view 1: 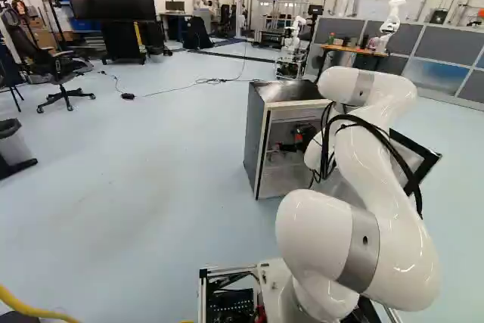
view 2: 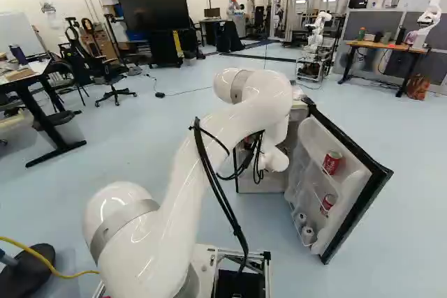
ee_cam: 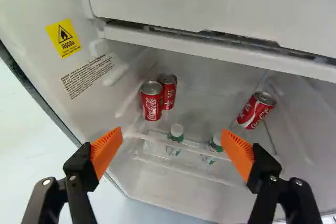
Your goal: Grab a drink from the fridge
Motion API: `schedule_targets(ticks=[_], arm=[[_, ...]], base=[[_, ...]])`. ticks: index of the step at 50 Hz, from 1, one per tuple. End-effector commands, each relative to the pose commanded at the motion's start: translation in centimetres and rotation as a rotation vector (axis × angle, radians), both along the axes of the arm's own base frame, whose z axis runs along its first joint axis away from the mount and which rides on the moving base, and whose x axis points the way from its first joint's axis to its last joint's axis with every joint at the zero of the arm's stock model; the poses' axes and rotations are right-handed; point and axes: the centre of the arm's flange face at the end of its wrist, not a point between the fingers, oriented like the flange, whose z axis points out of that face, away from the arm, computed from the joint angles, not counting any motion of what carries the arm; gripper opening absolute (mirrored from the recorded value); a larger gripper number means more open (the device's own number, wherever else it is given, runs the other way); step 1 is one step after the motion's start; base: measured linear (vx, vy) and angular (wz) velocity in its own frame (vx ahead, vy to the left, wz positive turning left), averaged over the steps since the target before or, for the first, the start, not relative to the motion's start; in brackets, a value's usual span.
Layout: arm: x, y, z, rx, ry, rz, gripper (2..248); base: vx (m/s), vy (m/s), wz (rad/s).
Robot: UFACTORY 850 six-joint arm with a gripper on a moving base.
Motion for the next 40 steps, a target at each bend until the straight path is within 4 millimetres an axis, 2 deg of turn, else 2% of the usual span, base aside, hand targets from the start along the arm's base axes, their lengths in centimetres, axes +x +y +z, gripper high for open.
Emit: schedule_targets(ticks=[40], arm=[[2.2, 0.7, -0.4, -0.015, -0.024, 0.028, 247]], base=[[0.000, 0.000, 0.000]])
